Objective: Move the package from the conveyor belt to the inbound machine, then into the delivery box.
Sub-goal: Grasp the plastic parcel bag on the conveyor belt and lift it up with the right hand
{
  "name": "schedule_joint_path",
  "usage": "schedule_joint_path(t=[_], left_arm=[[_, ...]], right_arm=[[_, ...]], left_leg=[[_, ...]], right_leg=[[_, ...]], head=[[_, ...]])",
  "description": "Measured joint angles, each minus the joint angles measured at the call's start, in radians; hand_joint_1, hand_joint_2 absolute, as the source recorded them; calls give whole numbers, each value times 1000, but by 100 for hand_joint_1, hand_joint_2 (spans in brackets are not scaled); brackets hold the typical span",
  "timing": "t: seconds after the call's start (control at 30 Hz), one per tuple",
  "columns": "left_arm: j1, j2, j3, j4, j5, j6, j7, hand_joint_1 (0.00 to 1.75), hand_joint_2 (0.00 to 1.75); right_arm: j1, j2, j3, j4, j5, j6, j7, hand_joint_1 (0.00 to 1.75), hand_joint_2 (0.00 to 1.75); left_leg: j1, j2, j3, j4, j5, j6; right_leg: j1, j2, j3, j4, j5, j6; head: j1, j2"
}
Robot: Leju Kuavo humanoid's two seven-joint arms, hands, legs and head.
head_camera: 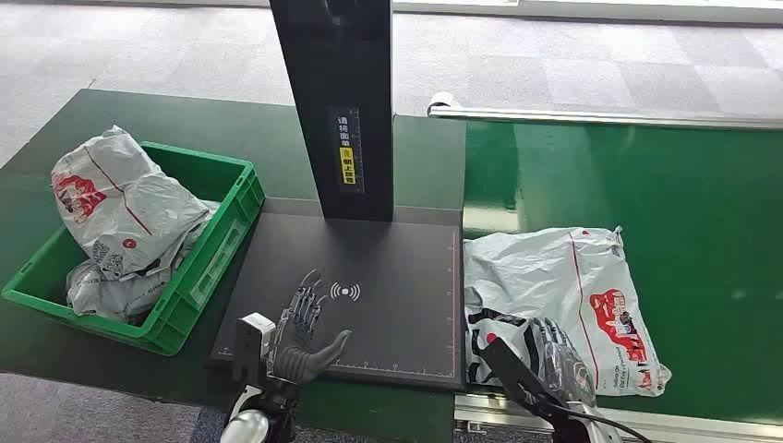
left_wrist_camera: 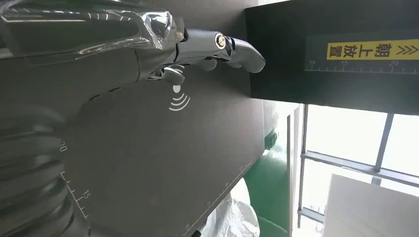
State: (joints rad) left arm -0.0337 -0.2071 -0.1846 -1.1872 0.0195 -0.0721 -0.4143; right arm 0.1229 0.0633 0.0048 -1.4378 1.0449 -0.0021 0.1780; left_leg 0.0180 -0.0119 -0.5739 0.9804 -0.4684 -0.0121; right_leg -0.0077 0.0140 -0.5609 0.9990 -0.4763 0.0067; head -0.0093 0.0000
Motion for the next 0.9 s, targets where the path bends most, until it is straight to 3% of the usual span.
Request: schedule_joint_path(t=[0.3,0.47,0.7,0.9], left_arm=[[2,0,0,0,-1,-6,-7,0,175],[-1,0,-4,8,-2,-21,-10,0,175],[-1,0,-4,12,-2,-21,-10,0,175],[-10,1,-5,16,-2,-14,-10,0,175]], right_arm=[[-5,-4,-11,-17,0,-47,-38,0,175],[-70,-15,-33,90,-53,-76,-111,0,175],[-106,-20,-46,170,-65,-84,-130,0,175],[-161,-21,-49,277,-103,-94,-198,4,175]], left_leg=[[0,0,0,0,0,0],[0,0,0,0,0,0],[0,0,0,0,0,0],[0,0,0,0,0,0]], right_leg=[[0,0,0,0,0,0],[0,0,0,0,0,0],[0,0,0,0,0,0],[0,0,0,0,0,0]], head=[[0,0],[0,0],[0,0],[0,0]])
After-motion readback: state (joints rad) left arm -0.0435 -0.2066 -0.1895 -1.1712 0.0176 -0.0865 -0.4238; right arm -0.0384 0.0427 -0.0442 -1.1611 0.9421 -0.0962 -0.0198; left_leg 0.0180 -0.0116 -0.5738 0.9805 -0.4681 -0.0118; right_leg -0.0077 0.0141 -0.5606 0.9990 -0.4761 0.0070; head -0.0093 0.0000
